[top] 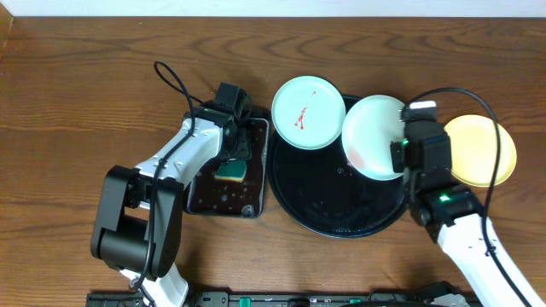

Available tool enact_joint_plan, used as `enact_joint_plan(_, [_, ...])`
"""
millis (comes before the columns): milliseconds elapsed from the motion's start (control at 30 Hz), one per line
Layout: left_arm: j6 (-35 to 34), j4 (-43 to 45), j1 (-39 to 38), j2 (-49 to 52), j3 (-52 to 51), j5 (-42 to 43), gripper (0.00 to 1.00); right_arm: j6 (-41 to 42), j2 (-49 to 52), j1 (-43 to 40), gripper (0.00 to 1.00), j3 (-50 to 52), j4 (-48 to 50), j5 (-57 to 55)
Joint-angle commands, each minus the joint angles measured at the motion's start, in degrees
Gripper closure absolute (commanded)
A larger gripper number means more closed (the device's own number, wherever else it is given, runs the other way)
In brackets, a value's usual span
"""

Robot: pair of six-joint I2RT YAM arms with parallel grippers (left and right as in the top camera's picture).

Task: Clean dirty plates on tray and stack at the side
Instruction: 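Lift the scrubbed green plate with the right gripper and carry it right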

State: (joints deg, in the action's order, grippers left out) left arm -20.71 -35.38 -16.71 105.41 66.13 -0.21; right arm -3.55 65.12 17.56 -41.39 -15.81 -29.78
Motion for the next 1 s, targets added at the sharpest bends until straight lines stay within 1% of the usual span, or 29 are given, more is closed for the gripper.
enact_joint_plan(0, [0.3, -1.4, 0.2, 0.3, 0.0, -0.7, 0.31, -3.8, -0.9, 4.7, 0.99, 0.3, 1.5, -15.2])
enact_joint_plan(167, [0.3, -5.5, 0.2, 0.3, 0.0, -0.7, 0.30, -8.3, -0.9, 8.8, 0.99, 0.3, 3.5, -17.7])
enact_joint_plan(300, [0.3, -7.7, 0.2, 0.3, 0.0, -0.5, 0.30, -9.2, -0.9, 10.0, 0.99, 0.3, 4.5, -22.2])
enact_joint_plan(433, [0.3, -8.9, 0.2, 0.3, 0.0, -0.4, 0.30, -10.6, -0.9, 11.3, 0.99, 0.3, 6.8, -26.9])
enact_joint_plan(567, [0.3, -9.2, 0.2, 0.3, 0.0, -0.3, 0.30, -12.9, -0.9, 13.0, 0.99, 0.3, 9.6, -28.7])
enact_joint_plan(600, [0.3, -9.2, 0.2, 0.3, 0.0, -0.3, 0.33, -13.0, -0.9, 13.4, 0.99, 0.3, 9.9, -28.7])
enact_joint_plan(633, [0.3, -9.2, 0.2, 0.3, 0.0, -0.3, 0.41, -13.0, -0.9, 13.6, 0.99, 0.3, 10.1, -28.7])
enact_joint_plan(700, [0.3, -9.1, 0.2, 0.3, 0.0, -0.3, 0.69, -13.0, -0.9, 13.7, 0.99, 0.3, 10.1, -28.7])
enact_joint_plan(767, [0.3, -9.1, 0.2, 0.3, 0.0, -0.3, 0.92, -12.8, -0.9, 13.7, 0.99, 0.3, 10.0, -28.7])
enact_joint_plan(967, [0.3, -9.1, 0.2, 0.3, 0.0, -0.3, 0.92, -12.8, -0.9, 13.7, 0.99, 0.3, 10.0, -28.7])
